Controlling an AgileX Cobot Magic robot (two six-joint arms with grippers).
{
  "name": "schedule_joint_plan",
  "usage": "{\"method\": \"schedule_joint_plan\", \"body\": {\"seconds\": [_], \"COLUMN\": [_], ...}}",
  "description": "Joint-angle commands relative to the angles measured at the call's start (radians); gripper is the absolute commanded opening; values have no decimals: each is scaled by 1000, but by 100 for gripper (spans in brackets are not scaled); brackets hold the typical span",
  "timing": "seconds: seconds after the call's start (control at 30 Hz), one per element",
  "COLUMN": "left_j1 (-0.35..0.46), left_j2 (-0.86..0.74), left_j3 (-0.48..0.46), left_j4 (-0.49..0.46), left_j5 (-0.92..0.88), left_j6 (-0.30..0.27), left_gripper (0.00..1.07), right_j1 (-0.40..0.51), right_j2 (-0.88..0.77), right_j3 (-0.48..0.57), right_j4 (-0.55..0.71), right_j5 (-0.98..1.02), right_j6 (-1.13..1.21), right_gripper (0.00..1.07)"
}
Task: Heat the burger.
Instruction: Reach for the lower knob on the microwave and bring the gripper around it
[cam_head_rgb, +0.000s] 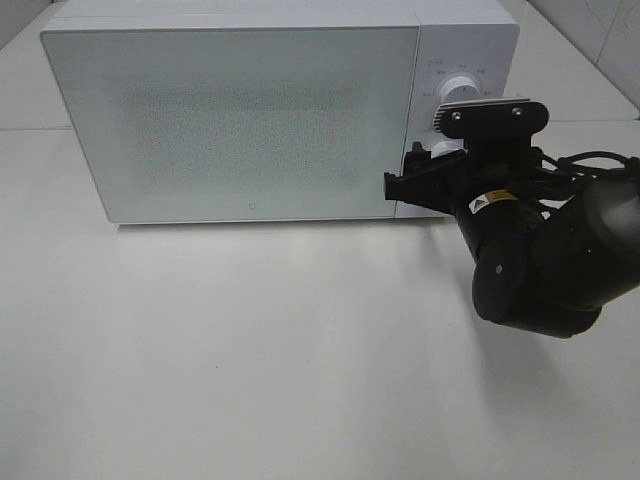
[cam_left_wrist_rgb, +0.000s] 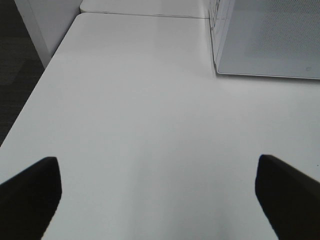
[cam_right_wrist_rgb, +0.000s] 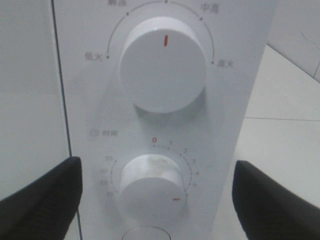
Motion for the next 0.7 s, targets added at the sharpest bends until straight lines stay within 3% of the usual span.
{"method": "schedule_joint_plan", "body": {"seconds": [0.03,0.7], "left_j1": [3,3], "left_j2": [-12,-12], "left_j3": [3,3], "left_j4": [-1,-1], "left_j5": [-16,-16], "left_j6": [-4,-4], "left_gripper": [98,98], "right_j1": [-4,-7], "right_j2": [2,81], "right_j3": [-13,-84], "right_j4": [-13,-19], "right_j5": [-58,-38], "right_j6": [1,-6], "right_gripper": [80,77]}}
